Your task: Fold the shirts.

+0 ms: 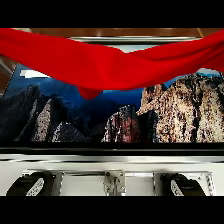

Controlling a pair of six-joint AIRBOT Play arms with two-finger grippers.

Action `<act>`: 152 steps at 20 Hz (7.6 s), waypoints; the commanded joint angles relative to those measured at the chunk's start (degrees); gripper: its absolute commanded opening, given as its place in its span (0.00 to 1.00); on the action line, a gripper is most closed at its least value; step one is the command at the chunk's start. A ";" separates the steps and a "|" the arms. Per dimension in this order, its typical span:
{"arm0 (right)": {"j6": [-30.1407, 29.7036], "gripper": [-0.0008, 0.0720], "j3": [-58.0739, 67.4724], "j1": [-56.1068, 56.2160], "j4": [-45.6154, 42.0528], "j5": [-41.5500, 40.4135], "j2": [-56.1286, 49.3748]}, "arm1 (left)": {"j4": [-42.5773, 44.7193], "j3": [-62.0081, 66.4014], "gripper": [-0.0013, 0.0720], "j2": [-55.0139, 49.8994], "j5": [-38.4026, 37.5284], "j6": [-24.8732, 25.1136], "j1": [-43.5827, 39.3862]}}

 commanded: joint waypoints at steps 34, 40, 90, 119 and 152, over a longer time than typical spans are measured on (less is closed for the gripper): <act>0.22 0.96 -54.05 -1.01 32.98 0.11 -31.69 | -8.63 -63.17 0.08 9.55 8.00 -9.42 -3.54; 4.68 0.96 -60.41 11.43 35.01 -11.50 -31.71 | -8.61 -63.17 0.08 9.55 8.26 -9.40 -3.54; 9.20 0.09 -7.50 8.41 -12.00 4.33 -20.00 | 2.64 -43.93 0.08 7.21 -7.69 -4.22 1.33; -8.02 0.74 -23.28 -28.06 22.29 23.06 -40.89 | -17.88 -62.20 0.99 -27.19 -10.69 7.43 31.65; -12.31 0.70 -51.06 -13.29 33.33 -8.46 -41.09 | -27.06 -66.66 0.08 -24.50 4.33 8.11 18.01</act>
